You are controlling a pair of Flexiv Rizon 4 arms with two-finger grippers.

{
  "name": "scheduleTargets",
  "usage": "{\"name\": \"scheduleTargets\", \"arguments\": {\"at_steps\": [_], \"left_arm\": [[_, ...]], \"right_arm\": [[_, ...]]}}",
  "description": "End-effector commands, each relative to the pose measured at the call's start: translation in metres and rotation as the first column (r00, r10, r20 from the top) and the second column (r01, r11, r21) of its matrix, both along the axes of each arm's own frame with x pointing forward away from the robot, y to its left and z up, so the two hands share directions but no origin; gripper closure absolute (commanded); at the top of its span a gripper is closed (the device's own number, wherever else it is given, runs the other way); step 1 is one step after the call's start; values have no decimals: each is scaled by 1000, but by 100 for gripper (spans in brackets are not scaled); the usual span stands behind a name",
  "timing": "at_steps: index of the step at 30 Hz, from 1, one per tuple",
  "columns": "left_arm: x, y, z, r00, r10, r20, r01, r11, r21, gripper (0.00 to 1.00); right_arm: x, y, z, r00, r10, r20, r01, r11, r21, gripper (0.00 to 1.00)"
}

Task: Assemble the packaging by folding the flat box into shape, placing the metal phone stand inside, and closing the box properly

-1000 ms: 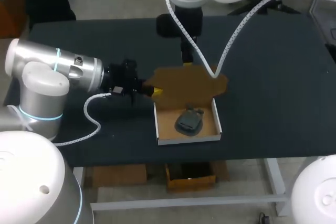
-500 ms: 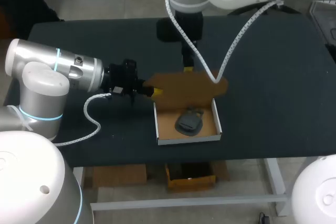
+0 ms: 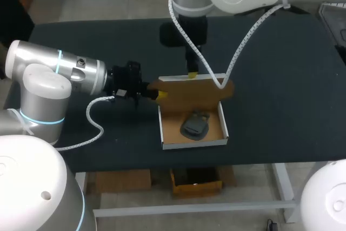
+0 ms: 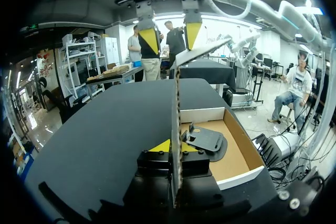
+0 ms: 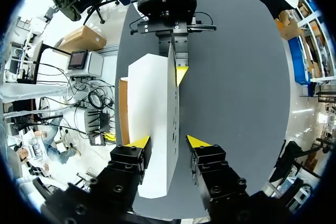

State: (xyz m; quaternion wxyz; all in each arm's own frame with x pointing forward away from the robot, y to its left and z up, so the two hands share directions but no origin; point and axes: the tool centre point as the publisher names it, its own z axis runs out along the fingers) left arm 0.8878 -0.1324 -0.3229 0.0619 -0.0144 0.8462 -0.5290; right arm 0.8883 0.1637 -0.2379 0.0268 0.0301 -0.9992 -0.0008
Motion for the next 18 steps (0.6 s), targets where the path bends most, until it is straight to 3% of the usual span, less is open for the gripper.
{"name": "scheduleTargets", "arguments": {"at_steps": [1,18], "left_arm": [[0,-1,-1,1000,2,3,-2,1000,-3,100],[0,-1,-1,1000,2,3,-2,1000,-3,100]], "right_arm": [[0,1,-2,1000,2,-5,-2,1000,-3,60],[2,3,-10,999,22,-26,-22,1000,7,55]]}}
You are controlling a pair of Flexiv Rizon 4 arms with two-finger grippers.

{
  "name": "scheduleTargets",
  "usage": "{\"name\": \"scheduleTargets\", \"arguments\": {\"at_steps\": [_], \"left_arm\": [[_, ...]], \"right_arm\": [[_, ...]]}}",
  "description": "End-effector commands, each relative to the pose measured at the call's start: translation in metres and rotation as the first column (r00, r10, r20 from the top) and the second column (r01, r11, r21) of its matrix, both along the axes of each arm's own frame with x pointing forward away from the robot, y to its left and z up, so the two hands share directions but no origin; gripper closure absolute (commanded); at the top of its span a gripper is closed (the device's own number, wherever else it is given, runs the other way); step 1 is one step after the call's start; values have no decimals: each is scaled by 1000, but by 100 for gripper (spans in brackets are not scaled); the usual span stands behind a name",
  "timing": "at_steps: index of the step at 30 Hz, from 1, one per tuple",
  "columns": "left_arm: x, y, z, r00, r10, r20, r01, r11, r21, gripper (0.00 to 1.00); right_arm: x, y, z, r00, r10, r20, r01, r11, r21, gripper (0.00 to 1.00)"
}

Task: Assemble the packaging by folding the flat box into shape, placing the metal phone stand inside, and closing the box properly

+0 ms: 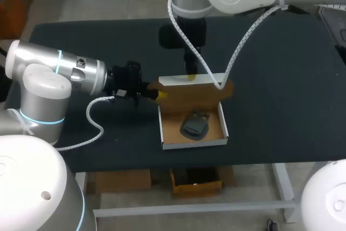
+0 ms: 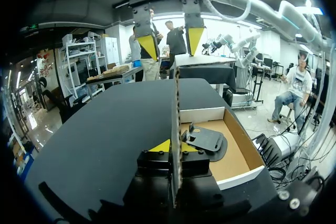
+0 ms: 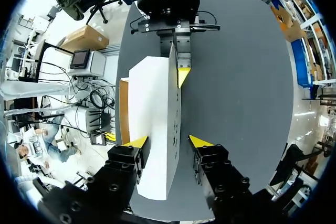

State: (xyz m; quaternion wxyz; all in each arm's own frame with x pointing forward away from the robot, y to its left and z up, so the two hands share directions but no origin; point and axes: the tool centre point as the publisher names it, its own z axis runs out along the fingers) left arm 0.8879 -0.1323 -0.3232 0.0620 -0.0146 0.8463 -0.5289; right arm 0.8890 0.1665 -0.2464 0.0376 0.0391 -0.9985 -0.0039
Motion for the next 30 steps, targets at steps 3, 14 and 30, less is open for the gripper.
{"name": "scheduleTargets", "arguments": {"at_steps": [3,14,30], "left_arm": [[0,-1,-1,1000,2,3,-2,1000,-3,100],[0,-1,-1,1000,2,3,-2,1000,-3,100],[0,-1,-1,1000,2,3,-2,1000,-3,100]], "right_arm": [[2,0,-3,1000,9,-8,-9,1000,2,55],[2,1,-8,999,21,-29,-21,1000,1,53],[2,4,-19,998,33,-62,-33,999,-7,53]]}}
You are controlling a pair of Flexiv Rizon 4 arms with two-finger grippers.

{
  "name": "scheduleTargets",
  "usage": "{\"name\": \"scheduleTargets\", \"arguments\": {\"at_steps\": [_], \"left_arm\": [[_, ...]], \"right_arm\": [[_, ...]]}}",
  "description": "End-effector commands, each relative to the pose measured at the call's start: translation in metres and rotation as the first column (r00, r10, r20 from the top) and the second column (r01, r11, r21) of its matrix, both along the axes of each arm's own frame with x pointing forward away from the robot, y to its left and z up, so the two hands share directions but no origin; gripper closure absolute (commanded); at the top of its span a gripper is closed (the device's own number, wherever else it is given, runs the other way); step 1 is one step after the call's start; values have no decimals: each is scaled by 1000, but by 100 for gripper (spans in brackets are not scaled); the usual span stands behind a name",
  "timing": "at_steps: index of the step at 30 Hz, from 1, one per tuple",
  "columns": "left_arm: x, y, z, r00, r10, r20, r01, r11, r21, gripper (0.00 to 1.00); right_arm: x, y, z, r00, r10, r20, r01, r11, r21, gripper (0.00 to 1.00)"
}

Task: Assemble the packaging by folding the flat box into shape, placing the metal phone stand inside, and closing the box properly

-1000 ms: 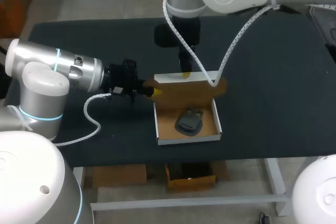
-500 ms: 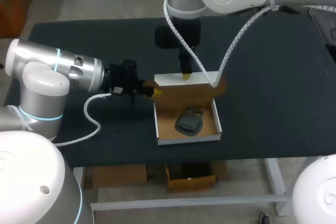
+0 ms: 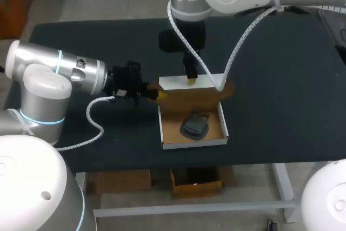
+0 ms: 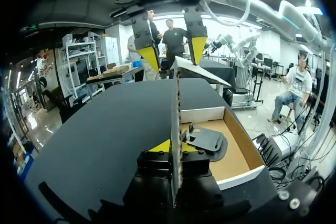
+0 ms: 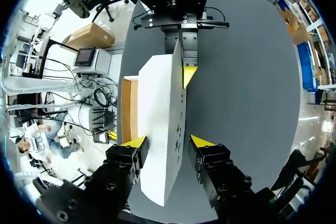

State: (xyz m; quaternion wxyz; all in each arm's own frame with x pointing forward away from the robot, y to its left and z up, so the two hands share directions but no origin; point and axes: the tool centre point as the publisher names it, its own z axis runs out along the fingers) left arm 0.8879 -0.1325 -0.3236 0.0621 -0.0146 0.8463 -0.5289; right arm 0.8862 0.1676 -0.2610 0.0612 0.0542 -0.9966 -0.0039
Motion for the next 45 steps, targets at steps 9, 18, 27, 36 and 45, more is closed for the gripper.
{"name": "scheduleTargets", "arguments": {"at_steps": [9,18,27,36,45], "left_arm": [[0,-1,0,1000,2,3,-2,1000,-3,100],[0,-1,0,1000,2,3,-2,1000,-3,100],[0,-1,0,1000,2,3,-2,1000,-3,100],[0,-1,0,1000,2,3,-2,1000,-3,100],[0,-1,0,1000,2,3,-2,1000,-3,100]], "right_arm": [[8,2,-9,999,1,-33,-2,1000,-12,54],[9,3,-10,999,2,-39,-2,1000,-16,100],[6,3,-6,999,5,-31,-5,1000,-6,100],[6,0,16,1000,0,-9,1,998,56,0],[12,0,35,999,-29,15,28,995,93,0]]}}
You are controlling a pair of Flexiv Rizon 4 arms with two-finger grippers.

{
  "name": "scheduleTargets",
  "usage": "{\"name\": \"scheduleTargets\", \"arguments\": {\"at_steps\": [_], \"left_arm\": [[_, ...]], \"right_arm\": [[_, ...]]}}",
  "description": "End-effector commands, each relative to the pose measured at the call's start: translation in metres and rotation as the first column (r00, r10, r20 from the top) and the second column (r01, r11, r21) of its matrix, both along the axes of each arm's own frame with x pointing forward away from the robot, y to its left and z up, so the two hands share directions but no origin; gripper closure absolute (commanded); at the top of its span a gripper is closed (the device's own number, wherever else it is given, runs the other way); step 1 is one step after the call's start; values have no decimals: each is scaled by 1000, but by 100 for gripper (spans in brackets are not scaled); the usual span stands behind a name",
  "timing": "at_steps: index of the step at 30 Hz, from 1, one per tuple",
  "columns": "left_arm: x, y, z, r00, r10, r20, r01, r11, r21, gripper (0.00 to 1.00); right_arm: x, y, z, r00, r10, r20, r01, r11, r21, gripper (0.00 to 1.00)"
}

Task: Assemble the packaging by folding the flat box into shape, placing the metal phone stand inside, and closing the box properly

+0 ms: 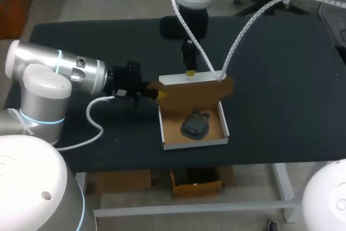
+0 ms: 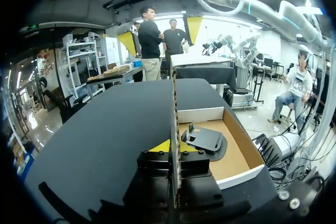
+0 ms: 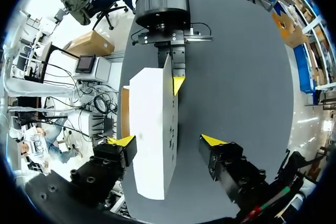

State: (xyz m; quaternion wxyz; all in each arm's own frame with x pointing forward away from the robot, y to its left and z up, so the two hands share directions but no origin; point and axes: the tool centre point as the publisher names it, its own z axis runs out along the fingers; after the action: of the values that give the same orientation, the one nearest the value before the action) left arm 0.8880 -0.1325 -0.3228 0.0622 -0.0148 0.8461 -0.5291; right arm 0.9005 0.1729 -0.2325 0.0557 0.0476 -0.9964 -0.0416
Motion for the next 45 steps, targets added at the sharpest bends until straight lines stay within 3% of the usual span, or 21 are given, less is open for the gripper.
{"name": "scheduleTargets", "arguments": {"at_steps": [1,7,17,21,41,45], "left_arm": [[0,-1,-1,1000,1,2,-1,1000,-2,100],[0,-1,-1,1000,1,2,-1,1000,-2,100],[0,-1,-1,1000,1,2,-1,1000,-2,100],[0,-1,-1,1000,1,2,-1,1000,-2,100],[0,-1,-1,1000,1,2,-1,1000,-2,100],[-2,-1,-1,1000,0,31,0,1000,21,100]], "right_arm": [[-1,-5,8,1000,-19,10,19,1000,23,0],[9,-4,21,994,-109,-4,109,992,63,0],[22,-5,31,958,-286,-15,286,957,39,0],[25,-6,37,931,-357,73,354,934,47,0],[25,-6,36,931,-358,68,356,934,42,0],[27,-7,33,908,-417,53,418,909,-11,0]]}}
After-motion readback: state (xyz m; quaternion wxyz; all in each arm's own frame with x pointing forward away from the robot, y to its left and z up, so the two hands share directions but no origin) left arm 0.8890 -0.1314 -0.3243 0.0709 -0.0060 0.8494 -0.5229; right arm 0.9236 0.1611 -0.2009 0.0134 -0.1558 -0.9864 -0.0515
